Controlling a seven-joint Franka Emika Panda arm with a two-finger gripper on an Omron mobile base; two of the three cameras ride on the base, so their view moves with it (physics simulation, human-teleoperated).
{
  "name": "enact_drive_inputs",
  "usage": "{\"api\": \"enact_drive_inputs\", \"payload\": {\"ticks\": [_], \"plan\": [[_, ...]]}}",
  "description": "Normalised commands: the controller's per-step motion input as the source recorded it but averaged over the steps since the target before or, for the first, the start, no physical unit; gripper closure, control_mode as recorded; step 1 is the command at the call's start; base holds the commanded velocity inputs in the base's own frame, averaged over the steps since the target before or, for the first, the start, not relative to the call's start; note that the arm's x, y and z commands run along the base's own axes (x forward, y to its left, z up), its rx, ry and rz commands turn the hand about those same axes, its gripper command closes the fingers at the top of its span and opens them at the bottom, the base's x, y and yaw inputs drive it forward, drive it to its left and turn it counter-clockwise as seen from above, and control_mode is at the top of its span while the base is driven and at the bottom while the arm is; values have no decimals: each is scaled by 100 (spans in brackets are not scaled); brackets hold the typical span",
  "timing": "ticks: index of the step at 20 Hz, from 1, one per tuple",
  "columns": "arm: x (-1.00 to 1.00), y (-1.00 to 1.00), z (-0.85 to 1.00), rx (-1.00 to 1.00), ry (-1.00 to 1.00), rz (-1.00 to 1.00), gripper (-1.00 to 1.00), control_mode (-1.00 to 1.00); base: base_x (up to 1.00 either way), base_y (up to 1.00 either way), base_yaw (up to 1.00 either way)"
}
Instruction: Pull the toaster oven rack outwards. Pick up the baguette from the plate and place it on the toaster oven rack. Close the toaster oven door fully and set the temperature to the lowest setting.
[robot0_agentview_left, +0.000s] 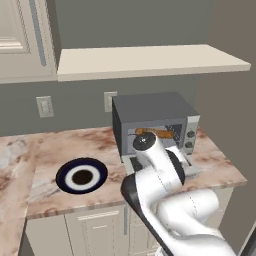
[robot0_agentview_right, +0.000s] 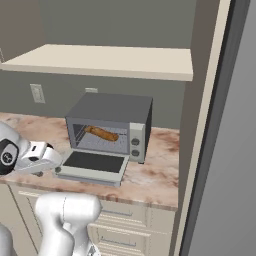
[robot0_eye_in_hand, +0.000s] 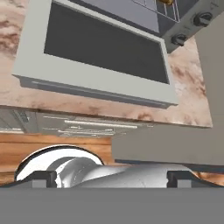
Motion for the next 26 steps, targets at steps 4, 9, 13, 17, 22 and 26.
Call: {"api": "enact_drive_inputs", "payload": {"ticks": [4,9,13,17,22,26], "plan": [[-17,25,-11,-28,4,12,-100,-100,0,0,0],[0,12,-16,-24,3,11,-100,-100,0,0,0],[6,0,-40,-15,0,7,-100,-100,0,0,0],[27,0,-43,-10,0,5,-100,-100,0,0,0],[43,0,-28,-8,0,3,-100,-100,0,0,0],[44,0,-9,-7,0,2,-100,-100,0,0,0]]}}
